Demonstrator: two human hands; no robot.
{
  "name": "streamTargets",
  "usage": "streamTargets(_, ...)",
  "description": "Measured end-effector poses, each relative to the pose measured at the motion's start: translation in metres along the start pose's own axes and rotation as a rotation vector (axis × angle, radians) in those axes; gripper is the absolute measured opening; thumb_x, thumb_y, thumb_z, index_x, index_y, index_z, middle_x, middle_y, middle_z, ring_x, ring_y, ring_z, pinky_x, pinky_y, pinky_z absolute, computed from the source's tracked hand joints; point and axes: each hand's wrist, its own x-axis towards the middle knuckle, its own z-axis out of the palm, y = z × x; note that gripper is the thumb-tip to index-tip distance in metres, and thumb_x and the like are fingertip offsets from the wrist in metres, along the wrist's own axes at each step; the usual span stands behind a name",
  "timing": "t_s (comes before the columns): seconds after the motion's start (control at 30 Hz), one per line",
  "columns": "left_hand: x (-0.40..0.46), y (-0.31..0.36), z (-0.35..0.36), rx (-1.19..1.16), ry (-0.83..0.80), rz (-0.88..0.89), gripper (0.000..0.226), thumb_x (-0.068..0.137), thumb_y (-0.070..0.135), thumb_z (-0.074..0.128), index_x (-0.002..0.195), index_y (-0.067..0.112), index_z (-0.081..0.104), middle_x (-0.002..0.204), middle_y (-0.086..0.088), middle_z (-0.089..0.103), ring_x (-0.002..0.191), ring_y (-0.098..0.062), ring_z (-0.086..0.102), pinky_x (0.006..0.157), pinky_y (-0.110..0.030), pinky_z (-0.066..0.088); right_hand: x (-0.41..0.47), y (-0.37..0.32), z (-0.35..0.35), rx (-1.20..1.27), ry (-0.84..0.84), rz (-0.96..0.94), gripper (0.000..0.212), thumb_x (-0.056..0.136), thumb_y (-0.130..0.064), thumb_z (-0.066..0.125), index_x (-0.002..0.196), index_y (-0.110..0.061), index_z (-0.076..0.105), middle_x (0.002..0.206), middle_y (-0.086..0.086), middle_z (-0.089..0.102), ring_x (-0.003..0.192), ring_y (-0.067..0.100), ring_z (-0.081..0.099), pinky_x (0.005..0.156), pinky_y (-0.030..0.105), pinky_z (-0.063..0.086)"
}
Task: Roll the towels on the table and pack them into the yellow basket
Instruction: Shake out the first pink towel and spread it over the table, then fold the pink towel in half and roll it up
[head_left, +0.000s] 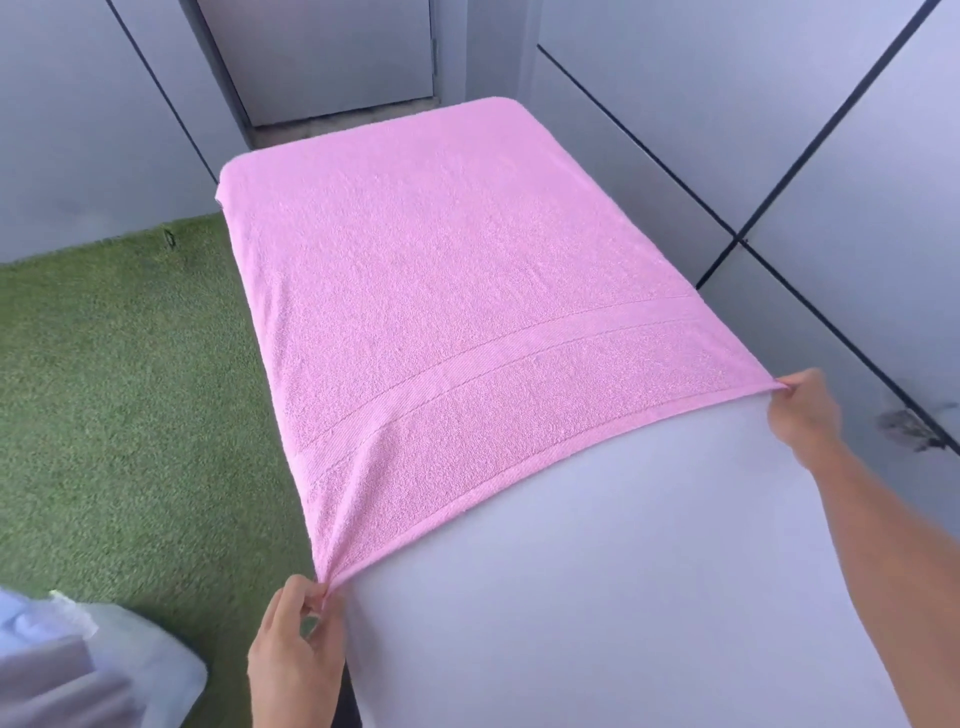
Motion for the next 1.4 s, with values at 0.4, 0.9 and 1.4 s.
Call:
streamTargets(0.4,-0.162,0.025,-0.010,-0.002,0.031,-0.051,0.029,0.075,0.000,0.076,0.068,0.018,0.054,0.067,0.001,0.055,0.071,0.000,0.055,0.058,-0.003,0.040,-0.053,0.125,-0.040,0.094,0.000,-0.013,0.022,0.087,-0.008,0.043,0.101,-0.001,0.059,0.081,0.005,0.052,0.078,0.020,0.052,0.067,0.032,0.039)
streamTargets(0.9,-0.366,0.048,-0.019,-0.010,0.083,-0.229,0.026,0.083,0.005,0.069,0.069,0.020,0.052,0.071,0.002,0.059,0.074,-0.008,0.056,0.062,-0.012,0.045,-0.134,0.250,-0.119,0.134,-0.177,-0.150,0.008,0.089,-0.010,0.044,0.088,-0.012,0.052,0.079,0.000,0.045,0.075,0.021,0.047,0.055,0.033,0.031)
streamTargets(1.4,-0.337,0.146,0.063,0.544,-0.123,0.240,0.053,0.069,-0.008,0.071,0.111,0.024,0.062,0.104,-0.001,0.057,0.090,-0.021,0.054,0.077,-0.034,0.047,-0.203,0.231,-0.155,-0.415,-0.274,-0.869,0.047,0.084,-0.002,0.058,0.124,-0.026,0.059,0.124,0.000,0.055,0.115,0.026,0.049,0.091,0.043,0.043)
